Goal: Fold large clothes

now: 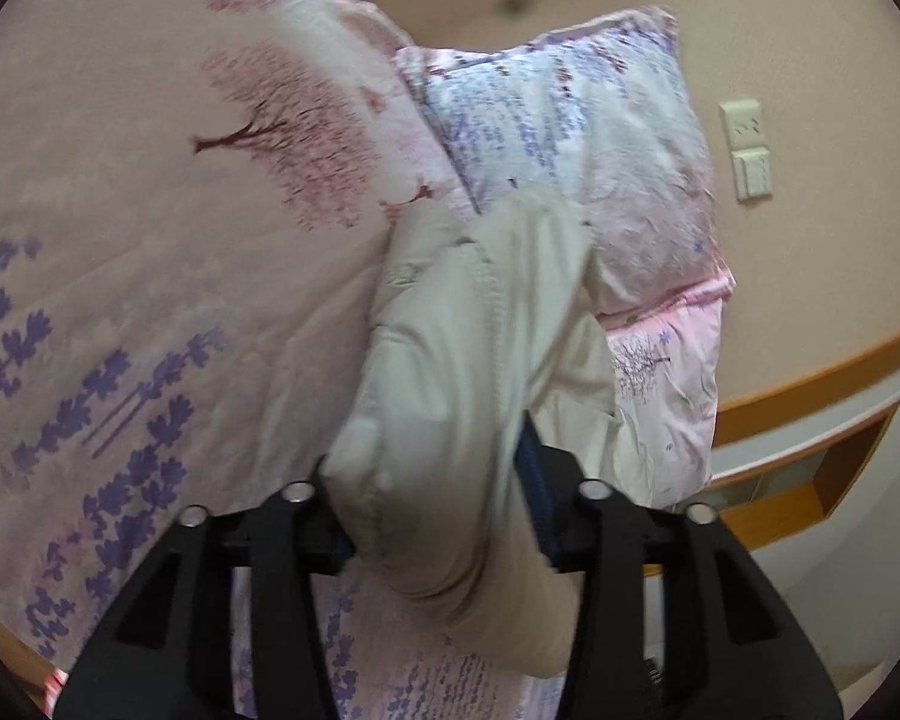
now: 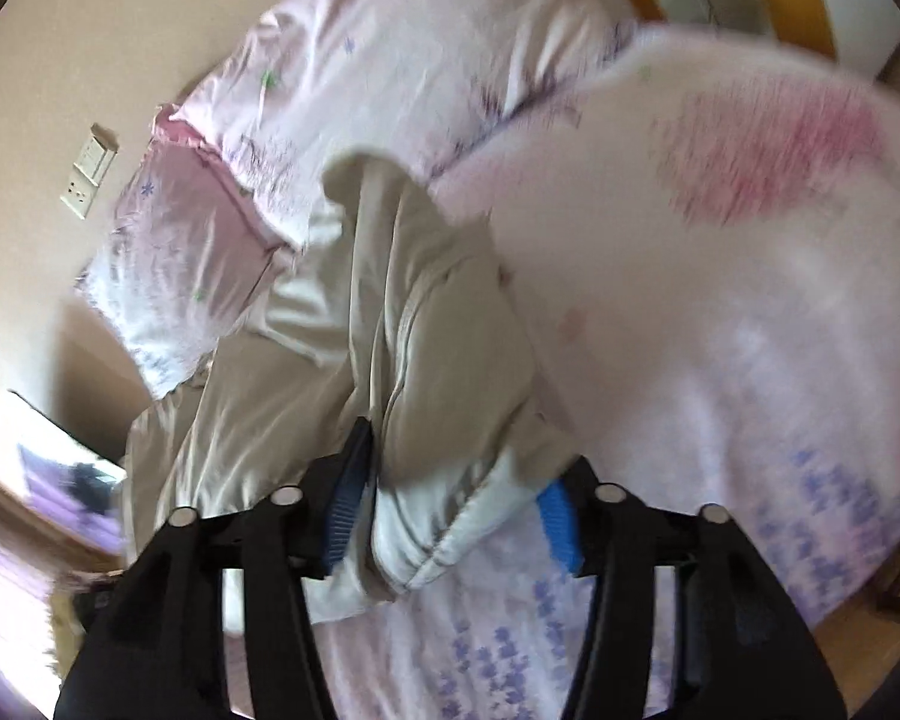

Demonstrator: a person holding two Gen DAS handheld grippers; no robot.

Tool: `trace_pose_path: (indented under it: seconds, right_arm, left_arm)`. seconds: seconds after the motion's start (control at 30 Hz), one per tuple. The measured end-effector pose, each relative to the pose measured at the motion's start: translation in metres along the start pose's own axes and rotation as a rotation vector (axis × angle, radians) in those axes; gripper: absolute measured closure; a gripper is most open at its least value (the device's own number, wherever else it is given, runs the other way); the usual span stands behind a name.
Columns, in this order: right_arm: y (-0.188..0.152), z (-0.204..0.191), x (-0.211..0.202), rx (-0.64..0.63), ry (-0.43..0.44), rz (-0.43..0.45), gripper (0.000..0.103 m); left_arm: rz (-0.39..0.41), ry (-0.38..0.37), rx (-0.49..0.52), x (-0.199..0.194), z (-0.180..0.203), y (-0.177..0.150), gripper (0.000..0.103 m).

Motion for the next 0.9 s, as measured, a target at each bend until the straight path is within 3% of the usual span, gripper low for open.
trace_pose_path:
  seconds: [0.07,0.13,0.2,0.23,0.33,0.43,0.53,0.67,0.9]
  right_arm:
    - [0.011,-0.003,-0.014,-0.049,-0.103,0.099,0.043]
    - [0.02,-0.017,-0.029,-0.111,-0.151,0.191,0.043]
    - [0.024,-0.05,-0.034,-0.215,-0.107,0.224,0.047]
    - [0.024,-0.068,-0.031,-0.261,-0.072,0.213,0.056]
    - [0.011,-0.127,-0.015,-0.396,0.071,0.11,0.074]
    - [-0.01,-0.179,0.01,-0.503,0.179,-0.017,0.076]
    - [-0.027,-0.215,0.037,-0.573,0.231,-0.129,0.08]
    - [-0.043,-0.244,0.075,-0.642,0.205,-0.229,0.087]
    - [-0.058,-0.256,0.105,-0.643,0.15,-0.304,0.087]
  left_arm:
    - [0.009,-0.004,0.035,-0.002,0.005,-0.002,0.045]
    - [0.016,0.01,0.07,-0.003,0.007,-0.003,0.042]
    - [0.018,0.023,0.096,-0.003,0.008,-0.005,0.041]
    - [0.019,0.028,0.107,-0.003,0.009,-0.006,0.041]
    - [0.021,0.028,0.117,-0.004,0.009,-0.008,0.04]
    - [0.021,0.025,0.115,-0.004,0.008,-0.009,0.039]
    - [0.019,0.024,0.12,-0.004,0.008,-0.011,0.038]
    - [0.03,0.023,0.155,-0.003,0.011,-0.013,0.035]
    - [0.023,0.033,0.192,0.002,0.011,-0.014,0.035]
Point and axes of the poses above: each gripper's, at about its wrist camera, not at the fingertips, and x roughly the way its jaws point, z to its right, y to its top, the point moved 7 cm from there along x, roughly the way its jaws point, and after that the axes turned 3 degrees about -x, right-handed, at the moved point
